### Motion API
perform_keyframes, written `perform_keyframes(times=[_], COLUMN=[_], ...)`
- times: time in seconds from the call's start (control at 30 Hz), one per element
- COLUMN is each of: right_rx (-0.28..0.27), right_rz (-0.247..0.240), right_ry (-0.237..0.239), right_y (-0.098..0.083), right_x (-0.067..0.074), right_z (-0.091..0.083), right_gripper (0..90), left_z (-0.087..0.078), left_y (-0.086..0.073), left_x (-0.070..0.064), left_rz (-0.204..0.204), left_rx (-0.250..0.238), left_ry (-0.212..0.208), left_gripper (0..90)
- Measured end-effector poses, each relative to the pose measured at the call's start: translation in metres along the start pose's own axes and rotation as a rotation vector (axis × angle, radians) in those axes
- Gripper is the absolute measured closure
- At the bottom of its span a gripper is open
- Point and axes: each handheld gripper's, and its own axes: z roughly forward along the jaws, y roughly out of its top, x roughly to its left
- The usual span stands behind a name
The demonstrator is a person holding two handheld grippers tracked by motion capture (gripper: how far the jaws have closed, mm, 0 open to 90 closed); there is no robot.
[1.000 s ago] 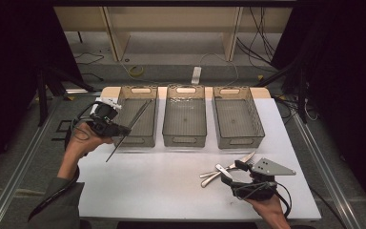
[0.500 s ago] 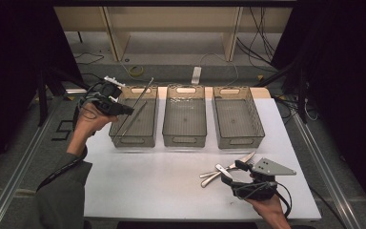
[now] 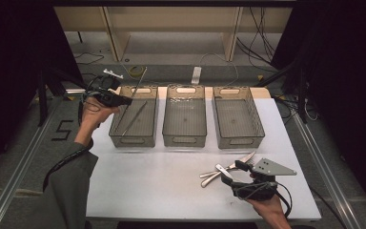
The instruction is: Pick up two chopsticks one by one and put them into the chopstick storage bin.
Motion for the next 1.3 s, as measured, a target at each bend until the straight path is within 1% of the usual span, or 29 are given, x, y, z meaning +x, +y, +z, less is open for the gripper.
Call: perform_keyframes(times=[0.07, 0.13, 0.27, 0.3, 0.37, 0.43, 0.5, 0.6, 0.67, 0.77, 0.8, 1.0, 1.07, 1.2, 1.3], right_rx=[0.000, 0.002, 0.000, -0.001, -0.001, -0.001, -0.002, -0.002, -0.002, -0.001, -0.002, 0.002, 0.003, 0.002, 0.003], right_rz=[-0.002, -0.001, -0.001, 0.000, 0.000, 0.000, -0.002, -0.003, -0.001, -0.001, -0.002, -0.003, -0.004, -0.004, -0.002], right_ry=[-0.001, -0.001, -0.001, -0.001, 0.000, 0.001, 0.001, 0.001, 0.000, 0.000, 0.001, 0.001, 0.002, 0.003, 0.004], right_y=[0.000, 0.000, 0.000, 0.000, 0.000, 0.000, 0.000, 0.000, 0.000, 0.000, 0.000, 0.000, 0.000, 0.000, 0.000], right_x=[0.000, 0.000, 0.000, 0.000, 0.000, 0.000, 0.001, 0.001, 0.001, 0.001, 0.001, 0.001, 0.001, 0.001, 0.001], right_z=[0.000, 0.000, 0.000, 0.000, 0.000, 0.000, 0.000, 0.000, 0.000, 0.000, 0.000, 0.001, 0.001, 0.001, 0.001], right_gripper=[26.8, 26.8, 26.8, 26.8, 26.8, 26.8, 26.8, 26.8, 26.8, 26.8, 26.8, 26.8, 26.8, 26.8, 26.8], left_z=[0.002, 0.005, 0.010, 0.012, 0.014, 0.016, 0.018, 0.022, 0.024, 0.026, 0.027, 0.030, 0.032, 0.036, 0.039], left_y=[-0.003, -0.005, -0.009, -0.010, -0.012, -0.014, -0.016, -0.019, -0.020, -0.024, -0.026, -0.034, -0.036, -0.039, -0.042], left_x=[0.003, 0.005, 0.007, 0.008, 0.009, 0.011, 0.011, 0.012, 0.013, 0.013, 0.014, 0.016, 0.016, 0.018, 0.020], left_rz=[-0.012, -0.019, -0.026, -0.022, -0.019, -0.021, -0.033, -0.034, -0.044, -0.037, -0.040, -0.044, -0.052, -0.049, -0.058], left_rx=[-0.016, -0.007, -0.016, -0.013, -0.024, -0.027, -0.038, -0.043, -0.045, -0.036, -0.045, -0.053, -0.057, -0.039, -0.028], left_ry=[0.013, 0.019, 0.033, 0.033, 0.040, 0.051, 0.058, 0.072, 0.069, 0.072, 0.077, 0.074, 0.076, 0.078, 0.077], left_gripper=[85.0, 85.0, 85.0, 85.0, 85.0, 85.0, 85.0, 85.0, 85.0, 84.9, 84.9, 84.9, 84.8, 84.7, 84.7])
